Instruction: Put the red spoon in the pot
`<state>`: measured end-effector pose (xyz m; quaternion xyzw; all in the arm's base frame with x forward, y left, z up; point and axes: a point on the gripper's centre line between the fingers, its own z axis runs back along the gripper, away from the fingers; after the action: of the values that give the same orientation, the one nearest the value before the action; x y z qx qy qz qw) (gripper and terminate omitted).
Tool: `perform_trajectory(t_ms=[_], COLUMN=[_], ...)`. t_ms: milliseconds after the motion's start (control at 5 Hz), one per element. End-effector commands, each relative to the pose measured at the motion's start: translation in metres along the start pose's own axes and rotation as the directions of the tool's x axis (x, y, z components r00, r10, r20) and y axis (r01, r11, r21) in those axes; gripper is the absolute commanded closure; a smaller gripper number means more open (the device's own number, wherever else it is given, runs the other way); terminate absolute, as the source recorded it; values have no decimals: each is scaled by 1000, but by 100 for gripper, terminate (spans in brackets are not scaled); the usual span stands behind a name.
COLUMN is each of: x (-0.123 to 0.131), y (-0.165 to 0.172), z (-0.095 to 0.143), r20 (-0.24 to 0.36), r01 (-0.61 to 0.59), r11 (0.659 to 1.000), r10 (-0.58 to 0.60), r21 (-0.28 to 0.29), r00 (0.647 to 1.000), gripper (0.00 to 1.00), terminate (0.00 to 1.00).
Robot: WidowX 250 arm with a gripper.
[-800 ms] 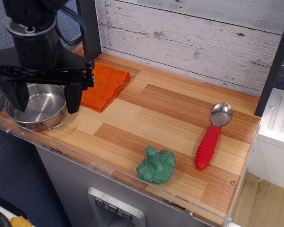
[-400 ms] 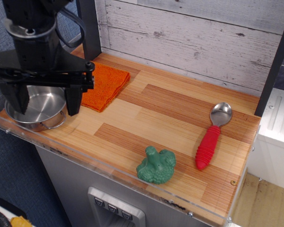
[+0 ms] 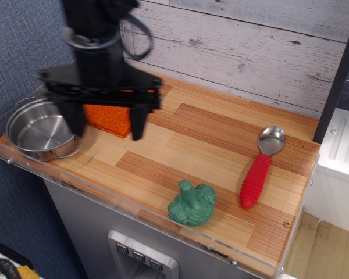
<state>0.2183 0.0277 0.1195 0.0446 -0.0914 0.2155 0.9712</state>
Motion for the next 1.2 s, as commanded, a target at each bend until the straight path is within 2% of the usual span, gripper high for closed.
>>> perform_trajectory(t_ms=[0,200,400,600,1000], x=[37,43,40,35,25], y=[-72,-109,-130,-146,-166], z=[-17,-40,-53,-63,-81], r20=[124,90,68,61,39], r01=[123,192,241,284,299], r11=[978,966,954,946,942], r10=[-103,-179,-232,-278,-297], r21=[-171,-172,-178,-158,-152], r00=[987,980,970,959,954], gripper=[0,0,0,0,0], terminate=[0,0,0,0,0])
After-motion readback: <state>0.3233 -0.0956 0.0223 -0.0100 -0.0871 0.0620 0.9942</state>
